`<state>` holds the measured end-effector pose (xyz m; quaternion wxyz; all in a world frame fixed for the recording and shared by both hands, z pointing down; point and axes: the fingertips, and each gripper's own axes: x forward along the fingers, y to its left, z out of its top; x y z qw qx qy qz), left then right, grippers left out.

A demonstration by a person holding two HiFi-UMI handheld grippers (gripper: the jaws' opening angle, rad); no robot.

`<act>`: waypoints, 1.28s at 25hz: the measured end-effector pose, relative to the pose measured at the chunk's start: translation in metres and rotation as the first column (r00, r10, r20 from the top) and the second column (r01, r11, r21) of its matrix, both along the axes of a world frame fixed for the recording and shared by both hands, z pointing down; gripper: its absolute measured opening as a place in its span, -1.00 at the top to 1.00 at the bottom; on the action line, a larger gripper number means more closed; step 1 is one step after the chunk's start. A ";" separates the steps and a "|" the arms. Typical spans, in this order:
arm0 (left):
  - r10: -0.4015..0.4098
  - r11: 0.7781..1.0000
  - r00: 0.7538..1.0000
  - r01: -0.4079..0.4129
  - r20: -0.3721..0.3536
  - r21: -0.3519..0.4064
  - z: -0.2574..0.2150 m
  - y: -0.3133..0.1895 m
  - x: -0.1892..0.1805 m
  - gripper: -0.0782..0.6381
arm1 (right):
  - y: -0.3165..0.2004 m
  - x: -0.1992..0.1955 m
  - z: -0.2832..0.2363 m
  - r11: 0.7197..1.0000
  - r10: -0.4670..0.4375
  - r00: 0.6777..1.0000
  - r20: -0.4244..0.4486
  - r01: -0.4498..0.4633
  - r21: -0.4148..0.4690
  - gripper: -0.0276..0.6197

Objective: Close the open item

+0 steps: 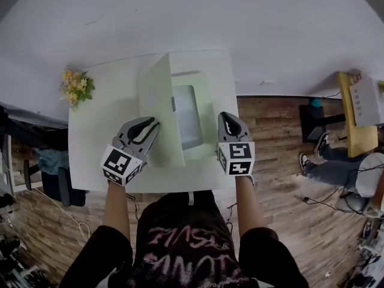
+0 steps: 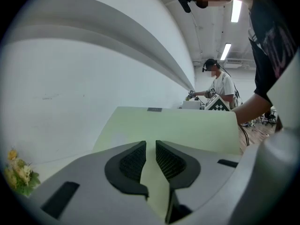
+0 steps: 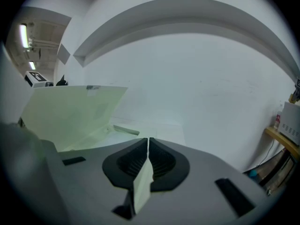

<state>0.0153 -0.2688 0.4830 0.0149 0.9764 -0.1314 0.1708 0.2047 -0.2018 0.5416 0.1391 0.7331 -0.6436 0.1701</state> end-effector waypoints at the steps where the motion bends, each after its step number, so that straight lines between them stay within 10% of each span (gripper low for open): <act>1: 0.017 1.000 1.000 -0.017 0.013 0.009 0.002 0.003 0.008 0.56 | 0.004 0.004 0.003 1.000 0.008 1.000 0.005 -0.008 -0.003 0.83; 16: 0.217 0.973 0.957 -0.227 0.192 0.036 0.052 0.034 0.125 0.57 | 0.053 0.061 0.035 0.994 0.107 0.992 0.071 -0.104 -0.042 0.83; 32: 0.212 0.964 0.856 -0.262 0.471 0.041 0.119 0.048 0.156 0.63 | 0.089 0.091 0.057 0.987 0.149 0.984 0.101 -0.142 -0.074 0.83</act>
